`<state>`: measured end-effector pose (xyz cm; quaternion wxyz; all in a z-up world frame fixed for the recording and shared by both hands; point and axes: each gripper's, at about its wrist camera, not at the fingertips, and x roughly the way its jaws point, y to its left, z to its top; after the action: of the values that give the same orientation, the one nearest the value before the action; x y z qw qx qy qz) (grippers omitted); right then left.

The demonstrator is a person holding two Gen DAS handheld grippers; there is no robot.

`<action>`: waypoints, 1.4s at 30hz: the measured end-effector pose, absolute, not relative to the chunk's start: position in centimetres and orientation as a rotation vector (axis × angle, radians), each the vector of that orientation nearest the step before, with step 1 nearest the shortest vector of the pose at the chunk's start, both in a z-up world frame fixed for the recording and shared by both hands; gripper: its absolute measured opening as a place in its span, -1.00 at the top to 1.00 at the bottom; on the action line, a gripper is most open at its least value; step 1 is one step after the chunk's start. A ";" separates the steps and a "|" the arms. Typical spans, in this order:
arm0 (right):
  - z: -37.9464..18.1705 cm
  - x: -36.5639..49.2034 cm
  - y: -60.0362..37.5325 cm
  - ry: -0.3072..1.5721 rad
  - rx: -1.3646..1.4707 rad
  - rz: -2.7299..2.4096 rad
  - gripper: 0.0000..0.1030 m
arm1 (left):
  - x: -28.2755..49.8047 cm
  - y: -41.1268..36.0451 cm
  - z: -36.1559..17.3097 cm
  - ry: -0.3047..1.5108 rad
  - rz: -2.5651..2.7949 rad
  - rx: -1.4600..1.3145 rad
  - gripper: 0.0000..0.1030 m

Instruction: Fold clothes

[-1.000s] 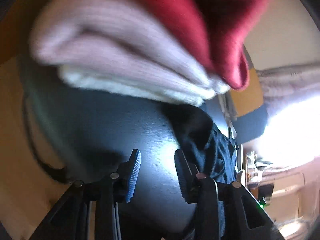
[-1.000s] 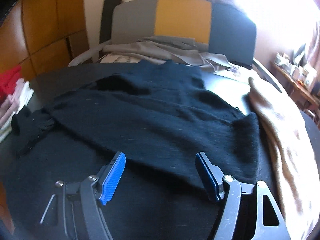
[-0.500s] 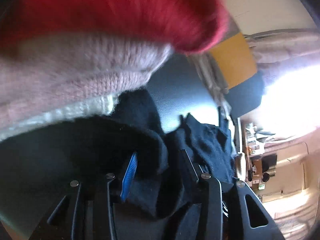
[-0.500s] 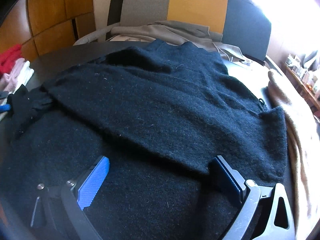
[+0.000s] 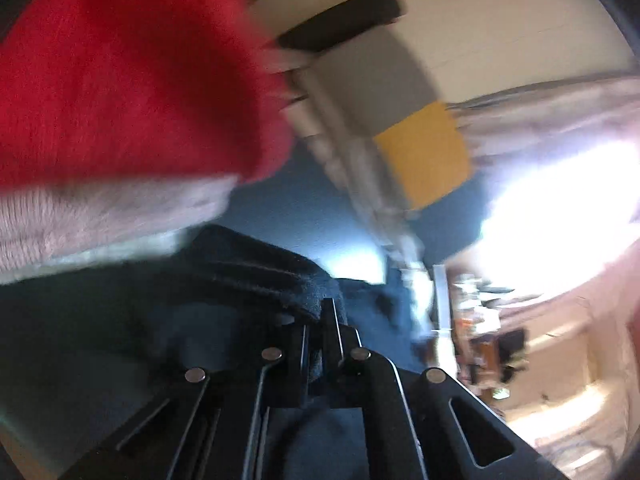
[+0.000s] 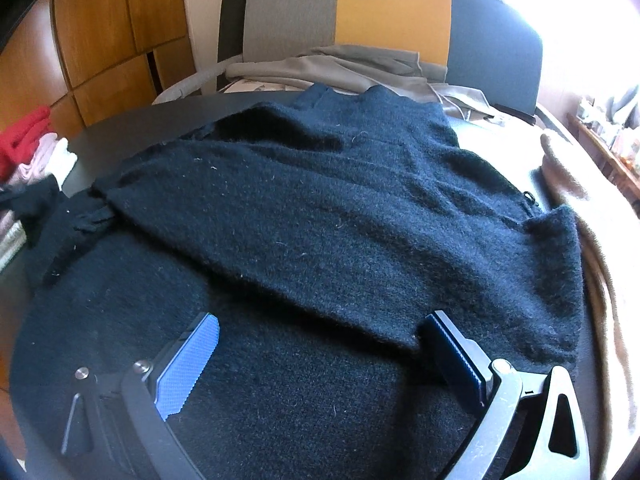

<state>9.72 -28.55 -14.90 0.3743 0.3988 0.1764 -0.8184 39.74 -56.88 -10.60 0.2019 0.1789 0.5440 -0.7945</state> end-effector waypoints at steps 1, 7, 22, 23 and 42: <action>-14.9 9.7 -28.5 0.448 1.020 -2.095 -1.00 | 39.7 -56.5 -9.2 1.513 -2.262 0.483 0.94; -14.7 9.7 -28.3 0.434 1.015 -2.090 -1.00 | 33.3 -54.2 -3.9 1.525 -2.490 0.504 0.94; -14.2 8.9 -26.9 0.267 1.017 -2.050 -1.00 | 9.6 -47.4 -12.2 1.549 -2.515 1.226 0.79; -14.2 8.8 -26.7 0.256 1.018 -2.045 -1.00 | 9.3 -47.6 -13.0 1.553 -2.482 1.264 0.72; -11.2 5.0 -24.8 -0.240 1.256 -1.853 -0.54 | 36.6 -51.6 -16.8 1.473 -2.302 0.946 0.60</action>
<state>5.00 -24.79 -11.18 0.4307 0.5036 -0.0964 -0.7427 36.60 -51.62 -16.81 0.1245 0.3247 0.5054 -0.7897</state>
